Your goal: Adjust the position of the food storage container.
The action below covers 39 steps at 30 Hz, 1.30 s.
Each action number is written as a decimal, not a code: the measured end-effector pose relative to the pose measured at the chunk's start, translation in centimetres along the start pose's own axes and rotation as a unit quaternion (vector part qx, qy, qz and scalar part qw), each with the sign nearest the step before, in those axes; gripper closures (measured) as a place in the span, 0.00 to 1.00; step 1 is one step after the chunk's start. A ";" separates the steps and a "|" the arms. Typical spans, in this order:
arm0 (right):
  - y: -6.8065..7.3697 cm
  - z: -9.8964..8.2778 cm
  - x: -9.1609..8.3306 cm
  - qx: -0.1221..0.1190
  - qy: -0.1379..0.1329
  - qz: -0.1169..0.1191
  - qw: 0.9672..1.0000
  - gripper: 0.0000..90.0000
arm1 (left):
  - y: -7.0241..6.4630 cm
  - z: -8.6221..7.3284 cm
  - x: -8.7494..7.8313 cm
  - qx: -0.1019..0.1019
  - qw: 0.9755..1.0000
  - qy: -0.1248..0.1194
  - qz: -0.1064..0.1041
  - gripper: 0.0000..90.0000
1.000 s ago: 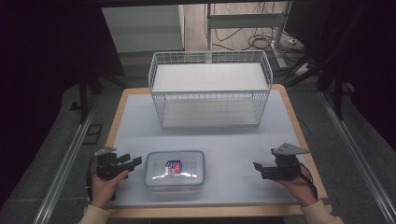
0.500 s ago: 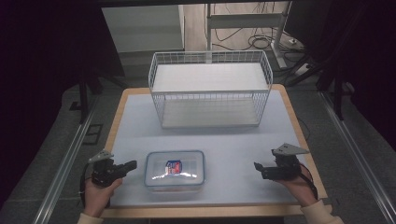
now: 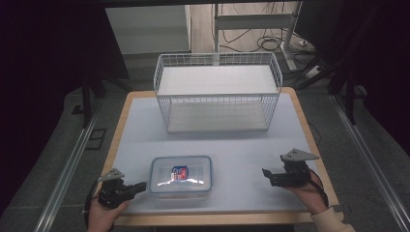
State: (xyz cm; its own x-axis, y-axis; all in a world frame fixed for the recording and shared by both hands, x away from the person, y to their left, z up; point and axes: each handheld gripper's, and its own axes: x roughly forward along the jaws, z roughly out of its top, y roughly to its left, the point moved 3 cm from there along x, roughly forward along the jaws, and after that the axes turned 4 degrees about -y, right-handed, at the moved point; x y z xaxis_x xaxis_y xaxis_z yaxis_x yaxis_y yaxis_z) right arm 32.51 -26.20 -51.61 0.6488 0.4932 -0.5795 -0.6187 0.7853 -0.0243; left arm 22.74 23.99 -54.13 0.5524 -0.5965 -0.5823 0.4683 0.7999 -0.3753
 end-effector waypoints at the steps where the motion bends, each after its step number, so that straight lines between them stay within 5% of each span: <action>1: 0.0 0.0 0.0 0.000 -0.001 0.000 1.000 0.13 | -0.1 -0.1 0.1 -0.003 1.000 0.002 0.004 1.00; 15: -0.1 0.0 -0.1 0.001 -0.001 -0.001 1.000 0.13 | -1.3 0.3 1.5 0.000 1.000 0.015 0.000 1.00; 39: 0.1 0.1 0.0 0.017 -0.004 0.016 1.000 0.13 | -3.8 3.6 6.3 0.026 0.999 0.032 -0.022 1.00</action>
State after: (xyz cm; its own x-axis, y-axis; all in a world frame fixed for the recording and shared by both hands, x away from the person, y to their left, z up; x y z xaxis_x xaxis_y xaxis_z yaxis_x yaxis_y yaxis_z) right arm 32.48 -26.09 -51.47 0.6326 0.5208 -0.5733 -0.6235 0.7816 0.0221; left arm 26.97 16.96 -53.81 0.4861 -0.6252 -0.6106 0.5273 0.7670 -0.3656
